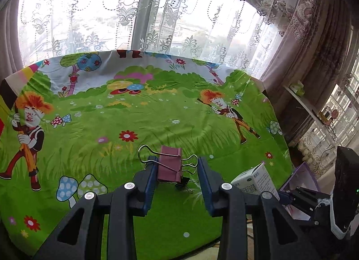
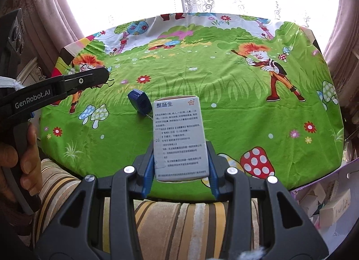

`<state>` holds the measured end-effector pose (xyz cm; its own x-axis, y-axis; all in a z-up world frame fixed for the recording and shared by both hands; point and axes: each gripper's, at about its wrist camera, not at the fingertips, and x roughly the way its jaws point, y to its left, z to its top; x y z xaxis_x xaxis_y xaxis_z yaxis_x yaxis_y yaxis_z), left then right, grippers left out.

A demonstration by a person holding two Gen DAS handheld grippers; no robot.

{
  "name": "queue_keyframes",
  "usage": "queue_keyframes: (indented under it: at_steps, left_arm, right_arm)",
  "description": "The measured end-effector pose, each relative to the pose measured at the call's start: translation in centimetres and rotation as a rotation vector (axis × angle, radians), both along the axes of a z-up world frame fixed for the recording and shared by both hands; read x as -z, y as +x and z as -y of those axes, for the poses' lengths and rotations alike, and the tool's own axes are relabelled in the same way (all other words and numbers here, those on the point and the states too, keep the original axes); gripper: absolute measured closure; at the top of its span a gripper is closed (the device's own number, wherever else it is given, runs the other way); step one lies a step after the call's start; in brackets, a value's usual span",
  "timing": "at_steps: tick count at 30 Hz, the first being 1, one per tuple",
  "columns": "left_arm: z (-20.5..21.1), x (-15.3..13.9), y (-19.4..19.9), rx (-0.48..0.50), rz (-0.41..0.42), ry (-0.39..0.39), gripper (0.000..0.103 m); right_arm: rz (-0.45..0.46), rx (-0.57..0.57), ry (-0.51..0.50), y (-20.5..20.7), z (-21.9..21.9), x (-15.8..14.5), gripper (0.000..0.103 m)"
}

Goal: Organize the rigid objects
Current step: 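Carry the clip and box into the storage box and open both tools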

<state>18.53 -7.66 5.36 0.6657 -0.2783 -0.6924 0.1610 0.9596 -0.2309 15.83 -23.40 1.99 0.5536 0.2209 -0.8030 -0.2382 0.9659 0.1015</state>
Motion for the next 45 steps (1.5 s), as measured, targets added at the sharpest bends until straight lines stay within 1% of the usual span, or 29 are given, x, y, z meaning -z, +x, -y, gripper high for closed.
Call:
queue_keyframes:
  at_steps: [10,17,23,31,37,41,45]
  left_arm:
    - [5.5,-0.9,-2.8,0.110,0.006,0.016,0.066]
    - [8.5,-1.1,-4.7,0.169,-0.012,0.010,0.066]
    - [11.7,-0.6,-6.0,0.252,-0.044,-0.002,0.066]
    - [15.9,0.2,-7.5,0.360,-0.087,-0.020,0.066]
    - [18.5,0.5,-8.3,0.426,-0.116,-0.060,0.066]
    - [20.5,0.5,-9.2,0.486,-0.113,-0.061,0.066]
    - [22.5,0.5,-9.9,0.545,-0.114,-0.061,0.066]
  right_arm:
    - [0.034,0.069,-0.024,-2.1,3.6,-1.1,0.059]
    - [0.051,0.109,-0.020,-3.7,5.9,-1.6,0.059]
    - [0.063,0.153,-0.023,-4.8,8.4,-2.1,0.059]
    - [0.071,0.279,-0.043,-5.9,13.8,-2.4,0.059]
    - [0.078,0.375,-0.064,-6.4,17.4,-2.7,0.059]
    - [0.093,0.438,-0.094,-6.7,19.3,-3.3,0.058]
    - [0.101,0.501,-0.099,-7.2,21.1,-3.7,0.058]
